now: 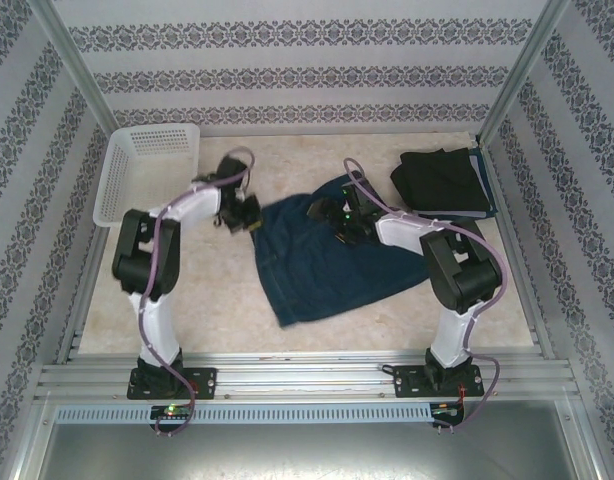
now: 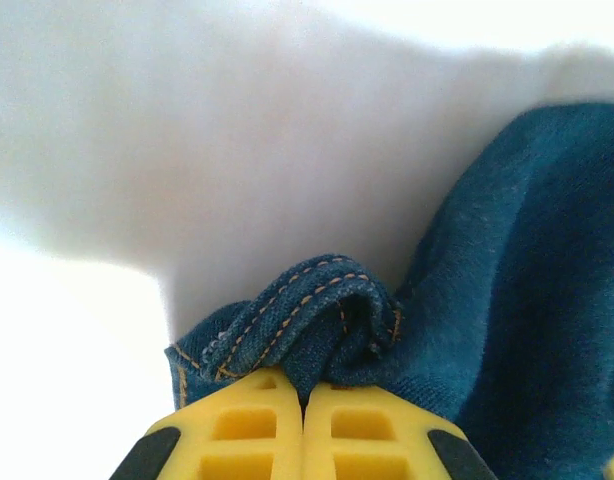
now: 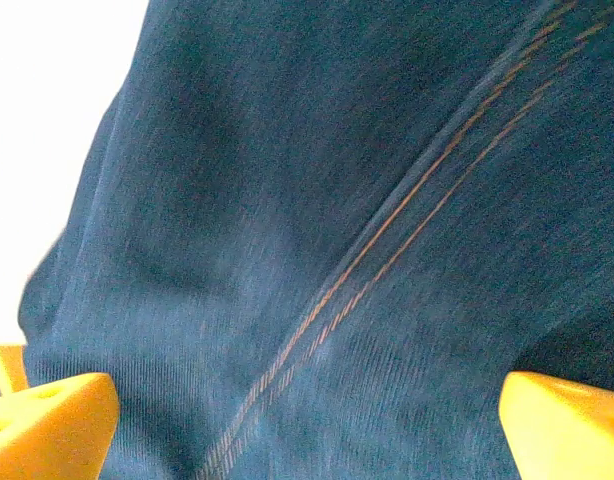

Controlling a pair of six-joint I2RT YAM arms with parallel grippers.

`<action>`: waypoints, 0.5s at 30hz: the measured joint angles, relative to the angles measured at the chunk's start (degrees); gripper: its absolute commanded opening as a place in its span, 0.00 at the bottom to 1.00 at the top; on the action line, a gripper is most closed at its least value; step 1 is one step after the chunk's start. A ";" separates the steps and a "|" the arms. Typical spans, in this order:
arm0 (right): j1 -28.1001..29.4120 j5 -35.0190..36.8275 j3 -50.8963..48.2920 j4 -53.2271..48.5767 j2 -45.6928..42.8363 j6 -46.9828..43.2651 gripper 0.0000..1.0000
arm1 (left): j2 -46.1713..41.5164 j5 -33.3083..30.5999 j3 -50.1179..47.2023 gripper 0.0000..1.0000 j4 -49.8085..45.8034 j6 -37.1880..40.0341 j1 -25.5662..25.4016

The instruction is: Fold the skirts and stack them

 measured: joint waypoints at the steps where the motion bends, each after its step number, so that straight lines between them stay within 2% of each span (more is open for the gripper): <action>1: 0.68 1.70 0.72 0.90 0.04 1.16 0.98 | 4.15 -0.96 8.28 0.51 -1.77 2.10 0.63; 2: 1.07 3.32 1.11 1.60 -0.28 1.88 0.98 | 7.34 -1.40 14.99 0.67 -3.34 3.39 0.85; 3: 1.46 4.85 1.22 2.34 -0.90 2.58 0.98 | 11.04 -1.81 22.82 0.77 -4.79 4.87 0.92; 5: 1.62 7.93 0.74 2.40 -3.39 2.78 0.98 | 15.26 -2.34 33.20 0.91 -7.76 7.04 0.72; 7: 0.55 10.51 -1.81 1.86 -8.37 2.43 0.98 | 14.91 -3.02 36.15 1.00 -10.56 8.68 0.09; 9: -1.73 12.15 -5.51 0.59 -14.53 1.42 0.98 | 11.06 -3.89 32.30 1.00 -11.80 9.29 -0.57; 11: -4.50 13.25 -9.46 -1.20 -20.44 0.37 0.98 | 5.03 -4.92 24.22 1.00 -12.26 9.44 -1.07; 15: -9.03 15.93 -16.63 -7.04 -30.21 -2.71 0.98 | -11.54 -7.52 1.18 0.96 -10.91 6.78 -1.33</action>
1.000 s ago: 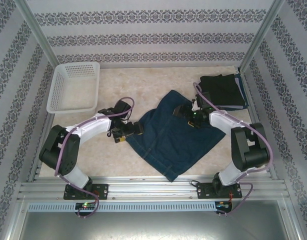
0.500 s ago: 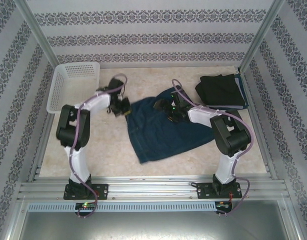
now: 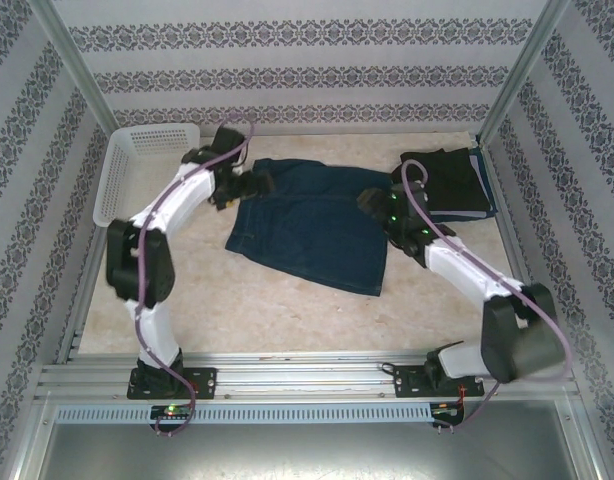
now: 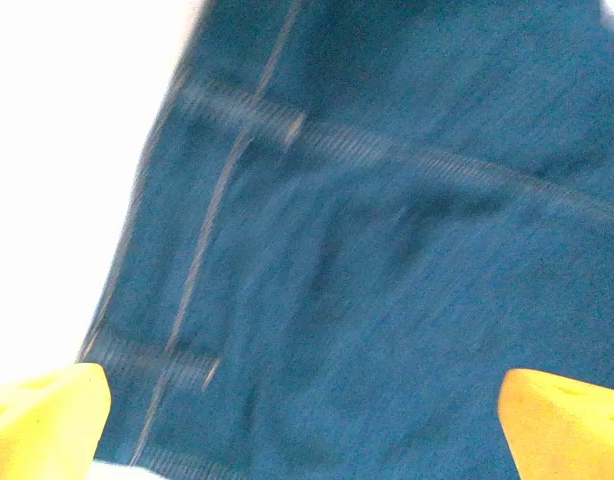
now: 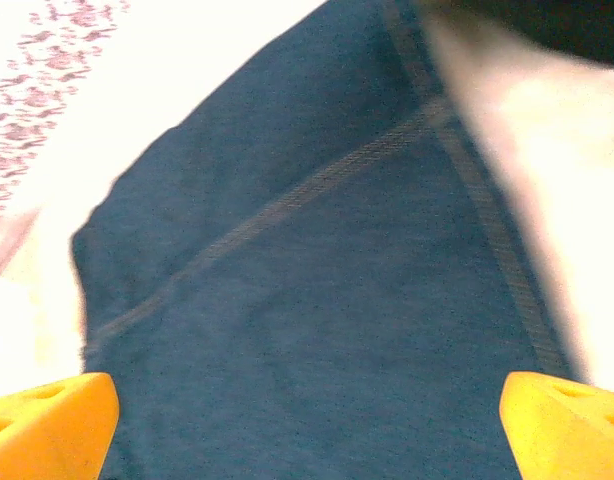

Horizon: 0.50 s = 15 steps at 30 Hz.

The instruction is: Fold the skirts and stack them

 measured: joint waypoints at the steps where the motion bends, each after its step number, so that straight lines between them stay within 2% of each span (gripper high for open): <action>1: -0.50 0.42 -1.38 -1.64 -1.77 -0.81 0.97 | -3.48 -0.39 -5.05 0.91 0.48 -1.22 0.00; 4: -1.25 0.55 -3.74 -5.42 -4.68 -2.82 0.97 | -10.05 -0.79 -17.18 0.76 2.73 -5.18 0.39; 8: -1.62 -0.55 -5.07 -8.13 -5.62 -4.70 0.97 | -10.03 0.28 -27.63 0.72 9.33 -10.86 1.84; 13: -1.64 -3.54 -7.76 -10.23 -6.69 -4.66 0.96 | -5.70 1.64 -30.23 0.66 17.38 -14.91 3.85; 15: -1.64 -4.61 -9.35 -11.19 -7.85 -4.46 0.95 | -3.37 2.10 -29.09 0.61 19.43 -15.50 4.13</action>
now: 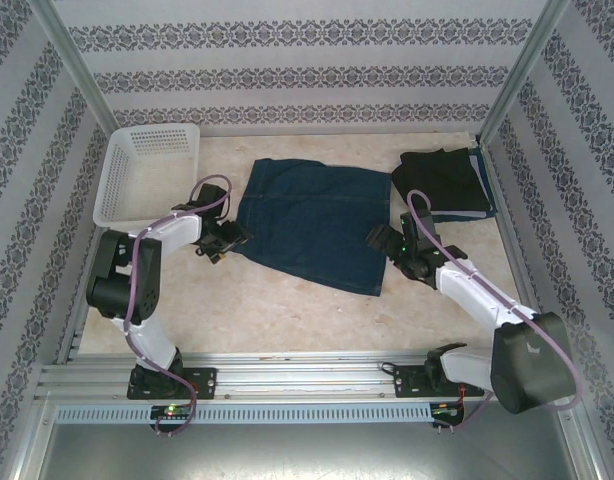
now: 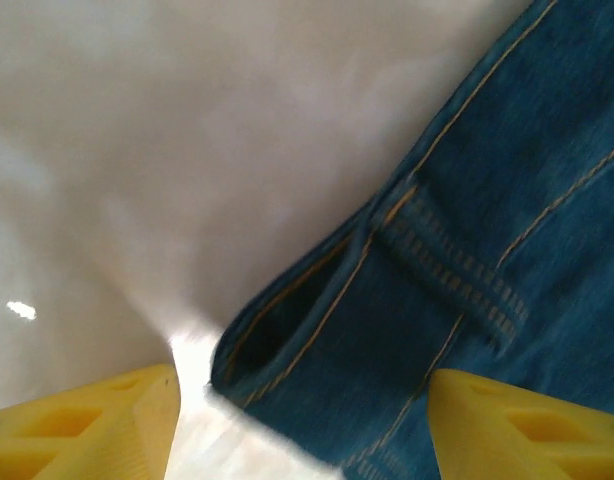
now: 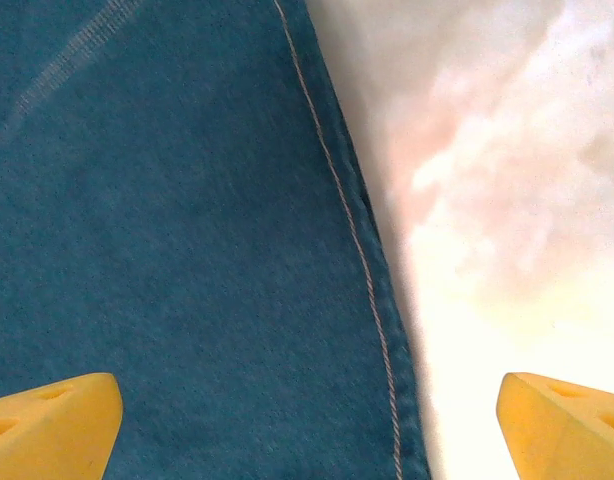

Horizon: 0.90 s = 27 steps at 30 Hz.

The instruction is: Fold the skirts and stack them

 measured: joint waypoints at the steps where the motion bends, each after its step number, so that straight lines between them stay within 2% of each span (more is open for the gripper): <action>1: 0.00 -0.31 -0.76 -0.55 -0.68 0.13 0.95 | 0.46 -0.07 0.59 0.55 -0.74 -0.46 0.09; 6: -0.02 -2.08 -3.23 -2.56 -3.41 1.42 0.93 | 2.36 0.39 1.81 0.28 2.78 -1.53 0.26; 8: -0.02 -3.56 -4.20 -2.99 -4.00 3.02 0.90 | 2.40 0.61 1.75 0.20 3.26 -1.97 0.26; 13: 0.02 -9.99 -6.60 -5.31 -4.02 8.61 0.67 | 2.32 1.44 1.25 0.00 4.24 -2.32 0.26; 16: 0.02 -14.05 -8.35 -4.98 -3.76 10.82 0.55 | 2.25 1.62 1.05 0.00 4.59 -2.40 0.26; 18: 0.04 -15.52 -8.68 -4.98 -3.06 11.21 0.53 | 2.25 1.66 1.01 0.00 4.72 -2.40 0.26; 27: 0.24 -15.10 -8.59 -3.43 2.54 5.92 0.35 | 2.25 1.97 0.94 0.00 4.94 -2.36 0.26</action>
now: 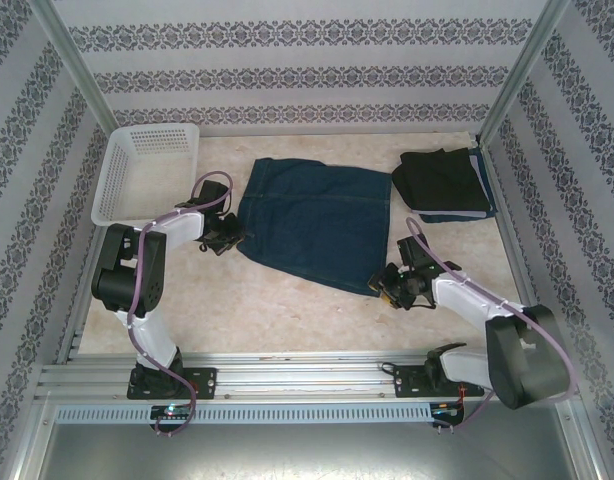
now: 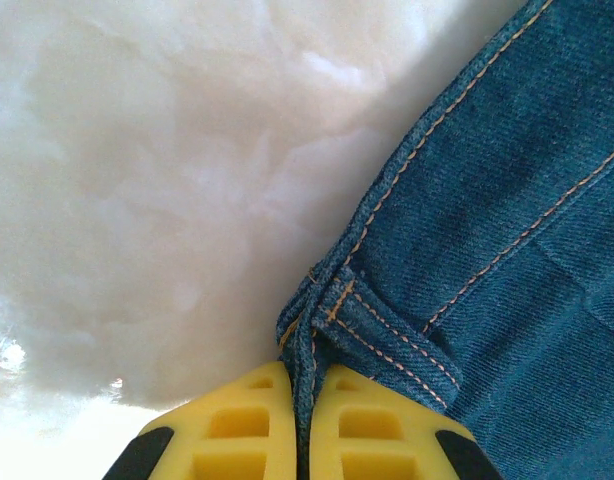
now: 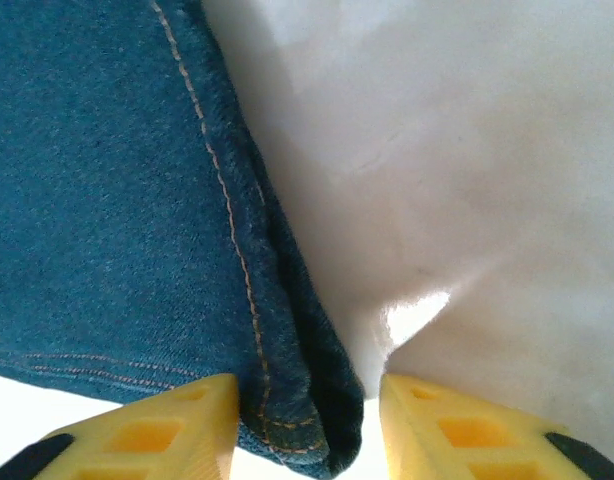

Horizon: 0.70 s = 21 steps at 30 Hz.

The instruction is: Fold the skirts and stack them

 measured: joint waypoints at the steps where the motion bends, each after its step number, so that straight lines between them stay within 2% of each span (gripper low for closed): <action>1: 0.26 0.00 0.00 0.44 0.33 -0.44 0.32 | 0.00 0.11 -0.04 0.00 0.09 0.00 0.00; 7: 1.62 0.17 0.00 1.97 -0.94 -3.02 0.24 | 0.00 0.35 -0.22 0.00 0.39 0.00 0.00; 13: 1.68 0.94 0.00 3.08 -4.02 -7.85 0.00 | -0.04 0.39 -0.22 0.00 0.39 0.07 0.00; 17: 1.40 0.57 0.39 3.10 -6.75 -11.74 0.00 | -2.08 0.31 -0.28 0.00 -0.24 0.31 0.33; 21: -1.77 -0.83 5.40 1.64 -15.15 -17.05 0.00 | -12.04 -1.25 0.35 0.00 -3.78 2.19 1.44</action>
